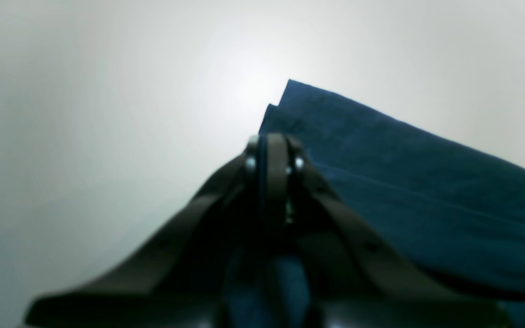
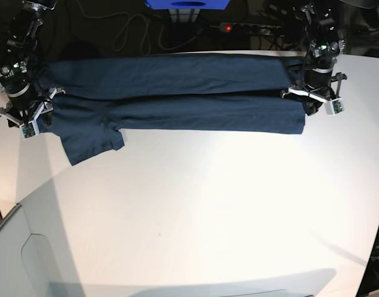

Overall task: Fold the T-shirt properly
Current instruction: 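Lower the hem onto the folded shirt and release the right gripper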

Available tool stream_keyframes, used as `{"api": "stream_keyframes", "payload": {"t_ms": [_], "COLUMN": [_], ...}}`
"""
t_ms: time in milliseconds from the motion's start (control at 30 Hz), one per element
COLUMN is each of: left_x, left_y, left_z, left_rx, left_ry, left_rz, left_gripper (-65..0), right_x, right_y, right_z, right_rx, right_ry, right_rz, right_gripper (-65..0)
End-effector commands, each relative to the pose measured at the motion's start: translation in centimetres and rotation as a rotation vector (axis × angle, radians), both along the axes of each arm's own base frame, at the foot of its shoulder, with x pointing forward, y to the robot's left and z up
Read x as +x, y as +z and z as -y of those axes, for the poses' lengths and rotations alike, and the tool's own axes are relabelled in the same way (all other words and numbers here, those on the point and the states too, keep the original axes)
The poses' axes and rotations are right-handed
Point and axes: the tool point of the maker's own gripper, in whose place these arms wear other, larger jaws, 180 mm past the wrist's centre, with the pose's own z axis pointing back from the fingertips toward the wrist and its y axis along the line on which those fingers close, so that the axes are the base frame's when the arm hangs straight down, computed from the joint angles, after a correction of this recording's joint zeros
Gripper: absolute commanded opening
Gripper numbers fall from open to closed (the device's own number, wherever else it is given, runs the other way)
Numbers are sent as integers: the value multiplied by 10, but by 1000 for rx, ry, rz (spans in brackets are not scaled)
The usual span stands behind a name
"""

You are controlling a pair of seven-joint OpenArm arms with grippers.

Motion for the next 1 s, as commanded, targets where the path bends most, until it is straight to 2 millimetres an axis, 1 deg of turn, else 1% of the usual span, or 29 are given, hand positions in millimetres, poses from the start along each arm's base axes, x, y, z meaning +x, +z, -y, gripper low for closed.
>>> {"api": "stream_keyframes", "payload": {"t_ms": [0, 33, 100, 200, 367, 500, 667, 767, 833, 900, 967], "left_x": [5, 4, 4, 3, 2, 3, 3, 3, 3, 3, 3], "left_y": [10, 10, 10, 9, 8, 9, 9, 9, 9, 9, 9], "left_z": [-3, -3, -3, -3, -3, -3, -3, -3, -3, -3, -3], "left_rx": [19, 19, 20, 19, 18, 18, 17, 17, 17, 17, 17], "left_ry": [-2, -2, -2, -2, -2, -3, -2, -2, -2, -2, -2], "left_rz": [34, 33, 33, 30, 25, 27, 27, 27, 27, 27, 27], "left_gripper": [-650, -650, -650, -650, -650, -650, -650, -650, -650, -650, -650], "right_x": [8, 10, 23, 45, 82, 101, 114, 121, 121, 124, 124], "right_y": [14, 15, 19, 14, 2, -15, -35, -42, -48, -53, -58], "right_z": [1, -1, -5, -9, -10, -15, -29, -32, -33, -41, -42], "right_rx": [-14, -12, -8, 3, 63, 117, 169, 200, 219, 246, 259], "right_ry": [22, 28, 35, 29, 5, 6, 31, 27, 24, 27, 25], "right_rz": [46, 50, 64, 27, -8, -48, -97, -105, -111, -106, -114], "right_gripper": [-371, -373, -374, -374, -370, -370, -369, -369, -369, -369, -370]}}
